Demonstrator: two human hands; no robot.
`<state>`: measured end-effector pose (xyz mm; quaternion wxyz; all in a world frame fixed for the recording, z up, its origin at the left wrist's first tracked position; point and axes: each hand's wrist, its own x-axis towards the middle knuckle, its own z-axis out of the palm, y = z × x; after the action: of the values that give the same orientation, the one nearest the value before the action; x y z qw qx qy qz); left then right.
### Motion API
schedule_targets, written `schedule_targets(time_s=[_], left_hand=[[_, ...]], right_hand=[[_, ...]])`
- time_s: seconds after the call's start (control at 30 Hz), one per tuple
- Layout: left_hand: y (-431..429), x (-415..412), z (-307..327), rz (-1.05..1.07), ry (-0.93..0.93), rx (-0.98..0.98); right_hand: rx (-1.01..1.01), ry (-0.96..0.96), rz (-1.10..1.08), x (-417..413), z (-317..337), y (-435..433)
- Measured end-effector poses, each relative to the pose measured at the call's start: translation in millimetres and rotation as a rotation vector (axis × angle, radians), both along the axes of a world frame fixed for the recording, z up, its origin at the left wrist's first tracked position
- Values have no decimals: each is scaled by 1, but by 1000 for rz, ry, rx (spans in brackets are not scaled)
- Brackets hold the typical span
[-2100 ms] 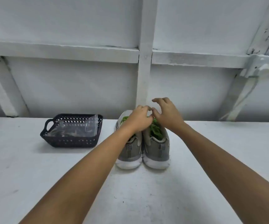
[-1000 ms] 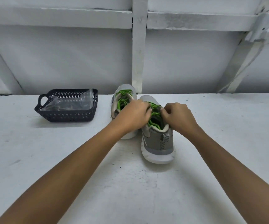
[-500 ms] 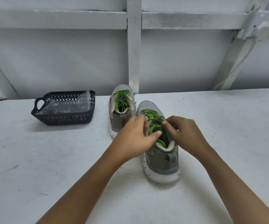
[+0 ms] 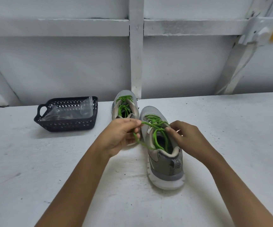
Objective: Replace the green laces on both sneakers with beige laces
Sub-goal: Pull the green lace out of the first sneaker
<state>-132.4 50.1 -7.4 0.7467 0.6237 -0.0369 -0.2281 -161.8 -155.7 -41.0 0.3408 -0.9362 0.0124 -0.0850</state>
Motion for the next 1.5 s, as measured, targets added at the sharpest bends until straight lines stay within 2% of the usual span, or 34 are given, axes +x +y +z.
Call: schedule_targets(time_s=[0.13,0.27,0.47,0.53,0.6,0.67,0.73,0.77,0.83,0.9,1.0,1.07,1.2,1.27,1.33,1.4,1.5], left_hand=[[10,-1,-1,88,-55,50],[14,-2,-5,53,-223,325],[25,-7,-13,-18,-421,588],[32,-7,-14,61,-396,500],[38,-6,-13,196,-330,285],[44,-5,-9,292,-207,-77],[48,-5,-5,302,-87,-459],[48,-5,-3,301,-65,-576],[47,-6,-3,332,-59,-666],[46,-6,-4,394,-57,-664],[55,-1,-6,486,-79,-593],[66,0,-6,510,-152,-479],[61,-7,-6,445,-404,63],[49,-12,-10,416,-586,378],[34,-17,-15,341,-777,604],[18,-16,-22,241,-923,688],[-7,-14,-33,29,-930,763]], right_hand=[[6,-55,38,3,3,-1],[-22,-98,72,11,9,3],[11,-103,81,13,9,1],[56,-104,77,12,8,2],[100,-120,80,10,6,2],[109,-145,105,8,4,3],[92,-164,134,8,2,3],[84,-168,142,7,1,3],[78,-164,150,7,-1,2],[82,-162,155,7,-3,1],[81,-170,162,8,-4,-1],[63,-165,166,10,-5,-1],[-38,-184,170,13,-8,0],[-75,-211,165,14,-6,1],[-116,-252,172,15,-3,3],[-156,-290,199,17,1,6],[-205,-299,250,23,4,9]])
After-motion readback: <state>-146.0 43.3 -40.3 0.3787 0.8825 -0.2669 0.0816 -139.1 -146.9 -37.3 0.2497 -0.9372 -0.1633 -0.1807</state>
